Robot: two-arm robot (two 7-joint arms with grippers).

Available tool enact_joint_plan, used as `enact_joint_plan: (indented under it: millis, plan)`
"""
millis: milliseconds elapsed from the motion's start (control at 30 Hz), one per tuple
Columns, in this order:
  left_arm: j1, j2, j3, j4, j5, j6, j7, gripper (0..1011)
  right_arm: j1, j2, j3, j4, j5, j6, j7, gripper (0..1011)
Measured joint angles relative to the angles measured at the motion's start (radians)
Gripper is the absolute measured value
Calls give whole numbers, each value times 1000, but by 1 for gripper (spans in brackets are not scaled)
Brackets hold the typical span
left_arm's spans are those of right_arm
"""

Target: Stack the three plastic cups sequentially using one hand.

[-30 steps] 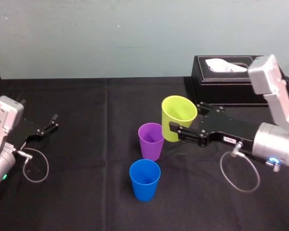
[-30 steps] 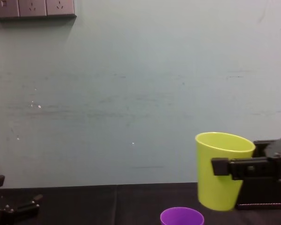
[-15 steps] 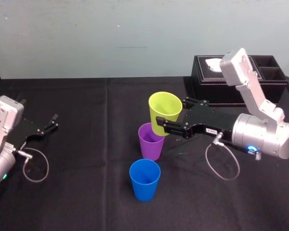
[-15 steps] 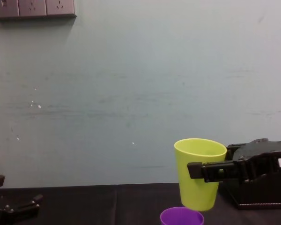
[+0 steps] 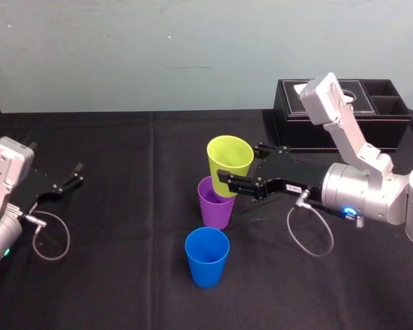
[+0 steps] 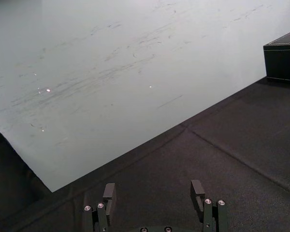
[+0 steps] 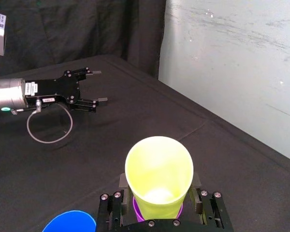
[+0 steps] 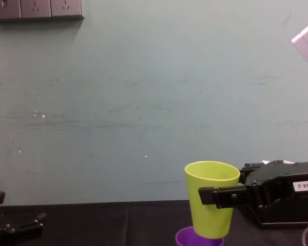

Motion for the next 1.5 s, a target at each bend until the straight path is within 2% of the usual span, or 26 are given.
enact_joint_plan:
  millis: [567,1500]
  plan:
    - [0,0,0,0,0,0,0,1010,15,-28,-17,39,-16,-3,9,729]
    - [0,0,0,0,0,0,0,1010,4,-44,-25,70,-24,-22,20,729]
